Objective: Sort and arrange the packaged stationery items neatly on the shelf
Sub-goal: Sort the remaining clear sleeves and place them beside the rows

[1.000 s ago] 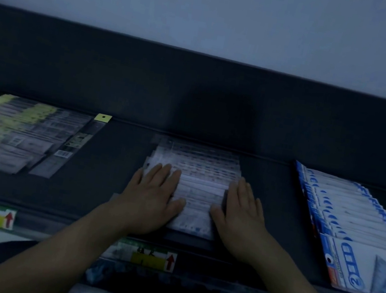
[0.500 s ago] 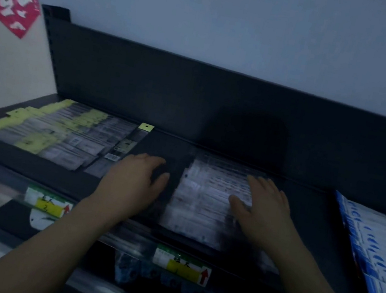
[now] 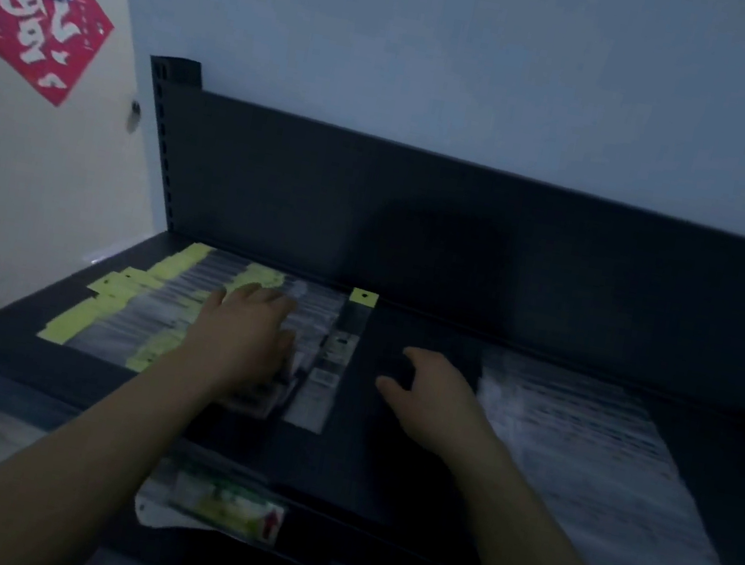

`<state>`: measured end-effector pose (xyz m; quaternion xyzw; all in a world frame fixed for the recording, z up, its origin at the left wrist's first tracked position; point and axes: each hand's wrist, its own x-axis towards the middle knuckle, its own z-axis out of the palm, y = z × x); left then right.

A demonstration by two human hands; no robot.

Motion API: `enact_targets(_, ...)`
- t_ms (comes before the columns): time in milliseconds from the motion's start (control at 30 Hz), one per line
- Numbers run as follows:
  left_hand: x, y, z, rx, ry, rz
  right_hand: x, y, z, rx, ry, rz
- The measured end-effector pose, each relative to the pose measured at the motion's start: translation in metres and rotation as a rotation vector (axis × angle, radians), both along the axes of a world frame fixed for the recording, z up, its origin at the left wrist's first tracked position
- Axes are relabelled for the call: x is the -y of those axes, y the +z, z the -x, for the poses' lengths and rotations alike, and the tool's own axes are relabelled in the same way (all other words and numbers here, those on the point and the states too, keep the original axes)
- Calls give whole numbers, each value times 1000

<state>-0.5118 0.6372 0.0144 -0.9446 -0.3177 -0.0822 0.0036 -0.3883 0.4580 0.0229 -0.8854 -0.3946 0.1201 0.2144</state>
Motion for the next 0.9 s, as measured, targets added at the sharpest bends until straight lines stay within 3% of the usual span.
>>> enact_targets(267, -51, -32, 5, -200, -210, 147, -69, -27, 26, 44, -199, 124)
enact_targets(433, -53, -38, 6, -197, -239, 156, -64, -34, 22, 23, -253, 254)
enact_targets(633, -53, -38, 6, -179, -242, 158, -68, -20, 26, 102, -385, 215)
enact_targets(900, -51, -38, 6, -157, -225, 156, -67, 3, 6, -137, -446, 210)
